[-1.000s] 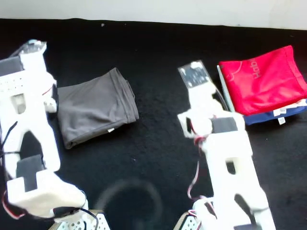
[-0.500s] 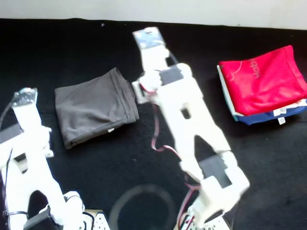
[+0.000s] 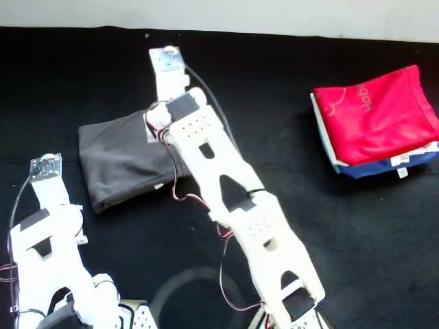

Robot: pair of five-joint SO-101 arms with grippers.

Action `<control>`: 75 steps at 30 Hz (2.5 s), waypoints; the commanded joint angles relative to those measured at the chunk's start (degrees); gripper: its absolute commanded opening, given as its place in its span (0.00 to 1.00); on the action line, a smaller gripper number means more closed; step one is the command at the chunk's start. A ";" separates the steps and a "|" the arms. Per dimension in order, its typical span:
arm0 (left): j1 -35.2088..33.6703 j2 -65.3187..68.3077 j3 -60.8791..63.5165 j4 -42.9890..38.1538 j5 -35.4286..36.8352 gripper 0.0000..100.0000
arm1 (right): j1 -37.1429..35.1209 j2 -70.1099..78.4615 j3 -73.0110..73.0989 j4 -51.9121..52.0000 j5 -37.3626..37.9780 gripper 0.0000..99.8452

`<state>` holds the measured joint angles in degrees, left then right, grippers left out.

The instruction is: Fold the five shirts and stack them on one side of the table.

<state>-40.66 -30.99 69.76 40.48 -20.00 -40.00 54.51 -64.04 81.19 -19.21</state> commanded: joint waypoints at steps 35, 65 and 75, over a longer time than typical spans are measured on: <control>0.13 -0.92 0.40 -1.14 -0.62 0.01 | 11.38 13.58 -33.10 20.00 16.00 0.01; 0.22 -0.92 0.40 -1.23 -0.62 0.01 | 47.78 -44.26 13.49 17.89 54.68 0.01; 0.22 -0.92 0.40 -1.23 -0.62 0.01 | 58.33 -42.33 14.11 5.32 55.21 0.01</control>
<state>-40.57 -30.99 70.02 39.96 -20.00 15.47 13.80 -49.71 90.77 34.95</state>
